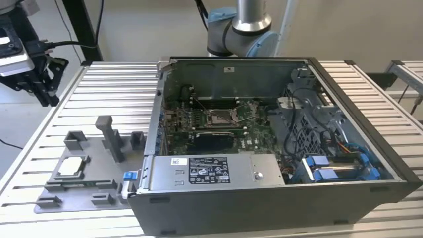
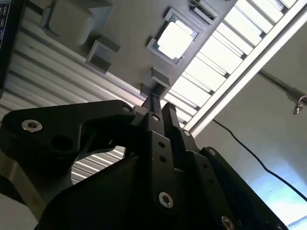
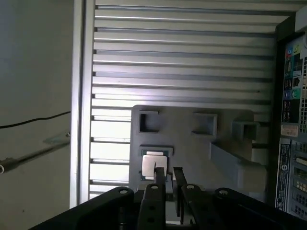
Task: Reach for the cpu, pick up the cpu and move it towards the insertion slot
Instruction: 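Reach for the cpu, then pick up the cpu and move it towards the insertion slot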
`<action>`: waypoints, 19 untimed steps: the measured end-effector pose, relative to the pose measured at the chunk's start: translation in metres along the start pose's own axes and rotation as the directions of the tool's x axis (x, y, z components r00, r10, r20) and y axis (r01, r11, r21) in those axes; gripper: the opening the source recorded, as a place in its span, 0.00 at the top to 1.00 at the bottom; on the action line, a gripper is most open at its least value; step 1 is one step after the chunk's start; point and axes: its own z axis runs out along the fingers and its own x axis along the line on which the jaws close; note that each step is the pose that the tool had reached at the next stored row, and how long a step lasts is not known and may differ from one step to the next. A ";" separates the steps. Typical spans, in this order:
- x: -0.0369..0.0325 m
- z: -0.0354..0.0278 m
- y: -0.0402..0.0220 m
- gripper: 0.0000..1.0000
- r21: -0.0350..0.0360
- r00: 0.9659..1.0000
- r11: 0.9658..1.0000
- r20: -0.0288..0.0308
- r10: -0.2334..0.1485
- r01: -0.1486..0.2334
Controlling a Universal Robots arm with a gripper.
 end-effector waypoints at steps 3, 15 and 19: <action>0.0000 0.0001 0.0000 0.00 0.000 1.000 1.000 0.000 0.000 0.000; 0.0000 0.0015 0.0000 0.00 0.000 1.000 1.000 0.000 0.000 0.000; 0.0000 0.0047 -0.0002 0.00 0.000 1.000 1.000 0.000 0.000 0.000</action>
